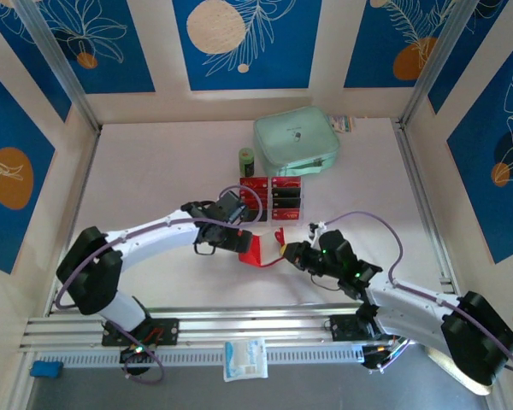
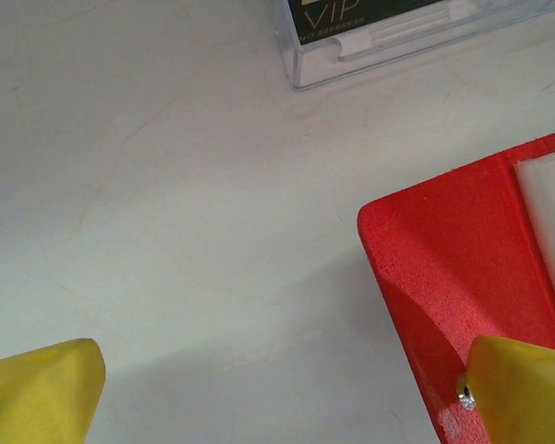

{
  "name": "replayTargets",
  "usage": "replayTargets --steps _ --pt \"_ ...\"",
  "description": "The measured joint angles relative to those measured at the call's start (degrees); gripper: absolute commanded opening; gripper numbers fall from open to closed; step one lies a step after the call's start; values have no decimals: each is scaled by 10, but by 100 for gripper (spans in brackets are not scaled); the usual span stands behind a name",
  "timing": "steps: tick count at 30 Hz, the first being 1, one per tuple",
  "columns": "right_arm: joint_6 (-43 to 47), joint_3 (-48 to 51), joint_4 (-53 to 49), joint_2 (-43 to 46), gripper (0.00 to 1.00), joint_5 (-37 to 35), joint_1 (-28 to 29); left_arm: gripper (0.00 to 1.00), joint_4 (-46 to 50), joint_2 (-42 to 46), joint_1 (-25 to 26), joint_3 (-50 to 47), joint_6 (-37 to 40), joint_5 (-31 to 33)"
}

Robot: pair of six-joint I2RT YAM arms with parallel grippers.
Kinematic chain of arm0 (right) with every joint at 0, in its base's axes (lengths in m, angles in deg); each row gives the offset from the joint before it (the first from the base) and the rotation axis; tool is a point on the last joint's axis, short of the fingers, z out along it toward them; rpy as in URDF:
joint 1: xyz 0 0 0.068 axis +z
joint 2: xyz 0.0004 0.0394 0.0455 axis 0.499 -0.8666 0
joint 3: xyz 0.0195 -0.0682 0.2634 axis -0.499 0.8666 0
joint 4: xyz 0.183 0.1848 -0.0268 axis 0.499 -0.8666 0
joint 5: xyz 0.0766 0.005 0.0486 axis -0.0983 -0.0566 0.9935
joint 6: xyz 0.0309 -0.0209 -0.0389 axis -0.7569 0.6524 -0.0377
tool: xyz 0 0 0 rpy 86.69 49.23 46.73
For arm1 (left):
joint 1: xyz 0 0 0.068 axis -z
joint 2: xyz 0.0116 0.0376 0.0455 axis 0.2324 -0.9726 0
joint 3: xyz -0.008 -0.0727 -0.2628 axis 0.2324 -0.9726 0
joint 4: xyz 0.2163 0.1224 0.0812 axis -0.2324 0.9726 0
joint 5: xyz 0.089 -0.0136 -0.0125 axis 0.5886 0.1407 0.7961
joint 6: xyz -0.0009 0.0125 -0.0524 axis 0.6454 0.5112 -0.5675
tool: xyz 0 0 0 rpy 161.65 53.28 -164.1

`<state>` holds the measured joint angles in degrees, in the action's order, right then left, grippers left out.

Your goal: Put the credit cards into the card holder

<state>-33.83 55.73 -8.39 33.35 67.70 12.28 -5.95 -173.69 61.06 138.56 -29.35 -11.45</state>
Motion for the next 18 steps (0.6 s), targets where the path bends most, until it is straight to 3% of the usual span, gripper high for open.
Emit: replayTargets --steps 8,18 --pt "-17 10 32 -25 0 -106 71 100 1 -40 9 0 0 44" --pt "-39 5 111 -153 0 -175 132 100 8 -41 10 -10 -5 85"
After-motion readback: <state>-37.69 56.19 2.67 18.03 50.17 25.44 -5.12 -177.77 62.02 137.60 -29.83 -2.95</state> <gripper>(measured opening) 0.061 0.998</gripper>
